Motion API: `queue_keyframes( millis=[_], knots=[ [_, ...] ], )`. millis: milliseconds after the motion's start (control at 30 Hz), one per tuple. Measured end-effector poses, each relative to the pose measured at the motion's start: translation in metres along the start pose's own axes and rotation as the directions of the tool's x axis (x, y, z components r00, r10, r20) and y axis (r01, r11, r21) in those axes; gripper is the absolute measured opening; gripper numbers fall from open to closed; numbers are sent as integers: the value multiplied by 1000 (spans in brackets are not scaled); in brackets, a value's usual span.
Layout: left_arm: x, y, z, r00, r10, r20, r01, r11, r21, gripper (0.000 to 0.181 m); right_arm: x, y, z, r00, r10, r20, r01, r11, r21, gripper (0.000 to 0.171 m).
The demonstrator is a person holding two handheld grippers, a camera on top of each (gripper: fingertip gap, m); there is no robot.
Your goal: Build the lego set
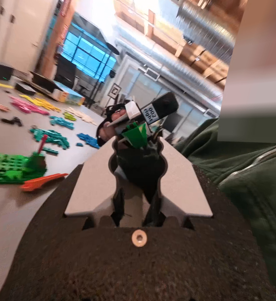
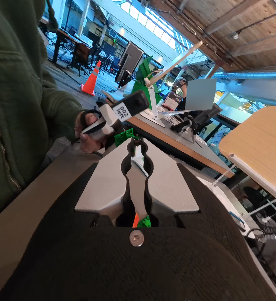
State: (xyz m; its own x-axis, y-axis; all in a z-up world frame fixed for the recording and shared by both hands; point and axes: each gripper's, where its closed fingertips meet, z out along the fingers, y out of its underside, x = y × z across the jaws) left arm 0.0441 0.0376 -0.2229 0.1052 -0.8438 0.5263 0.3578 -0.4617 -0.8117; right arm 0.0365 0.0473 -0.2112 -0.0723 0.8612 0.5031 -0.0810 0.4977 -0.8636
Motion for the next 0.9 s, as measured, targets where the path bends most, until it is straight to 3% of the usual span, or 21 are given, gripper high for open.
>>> queue_keyframes(
  millis=[267,533,600,700,800,900],
  knots=[
    [5,1,1,984,-144,-102,146,989,20,28,-9,-5,2,998,-48,40,47,999,7,6],
    [4,4,-1,978,-169,-121,172,985,16,27,-9,-1,3,998,12,69,-11,1000,-22,10],
    [2,0,-5,983,-147,-108,151,988,35,27,-4,11,-3,992,93,86,-86,993,-78,33],
    [-12,6,-12,999,-31,28,32,999,-24,27,-2,47,-17,959,254,124,-214,939,-268,31],
    [-27,15,-20,980,127,156,-103,983,-152,27,-18,84,-27,904,396,161,-278,831,-482,29],
    [-37,24,-27,942,251,225,-187,945,-268,27,-26,107,-26,859,497,121,-348,741,-575,28]
  ],
)
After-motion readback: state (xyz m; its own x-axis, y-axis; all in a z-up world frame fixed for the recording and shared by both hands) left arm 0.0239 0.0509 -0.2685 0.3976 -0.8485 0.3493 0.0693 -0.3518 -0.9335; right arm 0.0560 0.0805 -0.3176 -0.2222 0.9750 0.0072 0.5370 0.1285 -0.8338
